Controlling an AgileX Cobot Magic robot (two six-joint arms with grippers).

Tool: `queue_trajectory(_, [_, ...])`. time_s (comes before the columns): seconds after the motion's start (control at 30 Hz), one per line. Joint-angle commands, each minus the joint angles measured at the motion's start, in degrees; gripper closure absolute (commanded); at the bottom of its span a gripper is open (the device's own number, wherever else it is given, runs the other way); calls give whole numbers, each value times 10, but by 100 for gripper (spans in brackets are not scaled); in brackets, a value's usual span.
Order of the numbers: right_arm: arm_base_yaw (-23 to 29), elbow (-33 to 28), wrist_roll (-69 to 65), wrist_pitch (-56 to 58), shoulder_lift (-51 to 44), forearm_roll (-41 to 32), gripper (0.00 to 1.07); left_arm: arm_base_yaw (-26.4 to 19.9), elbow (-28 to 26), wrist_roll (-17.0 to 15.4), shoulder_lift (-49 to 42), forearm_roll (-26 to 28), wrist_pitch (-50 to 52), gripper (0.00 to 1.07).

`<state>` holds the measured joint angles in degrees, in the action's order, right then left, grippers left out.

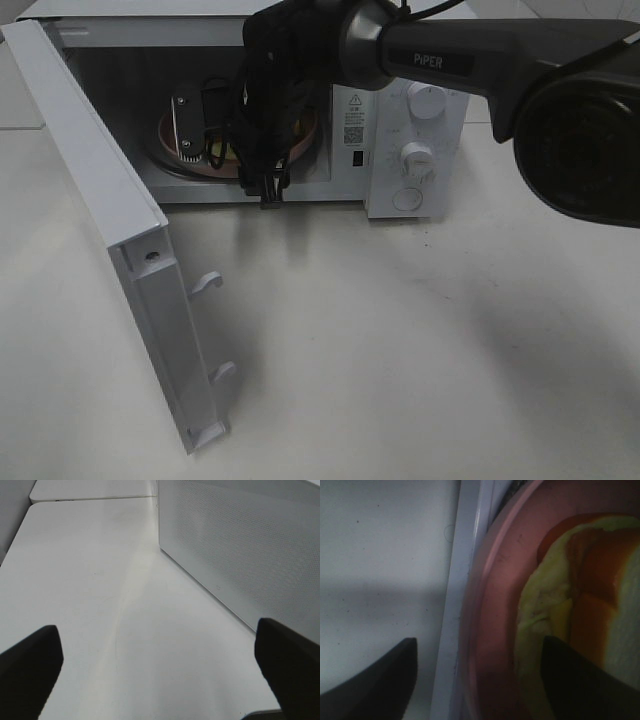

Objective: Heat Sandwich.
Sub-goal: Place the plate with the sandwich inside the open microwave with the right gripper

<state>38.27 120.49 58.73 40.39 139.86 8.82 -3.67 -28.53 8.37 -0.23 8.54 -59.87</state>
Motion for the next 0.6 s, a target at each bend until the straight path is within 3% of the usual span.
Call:
queue_trajectory(0.03, [-1,4,-8,7,-3,-4,28,3,1,-2,-15,1,8,5])
queue_trajectory(0.6, [-1,-87,-24,-61,-59,17,29,3,1,-2,-15,1,8,5])
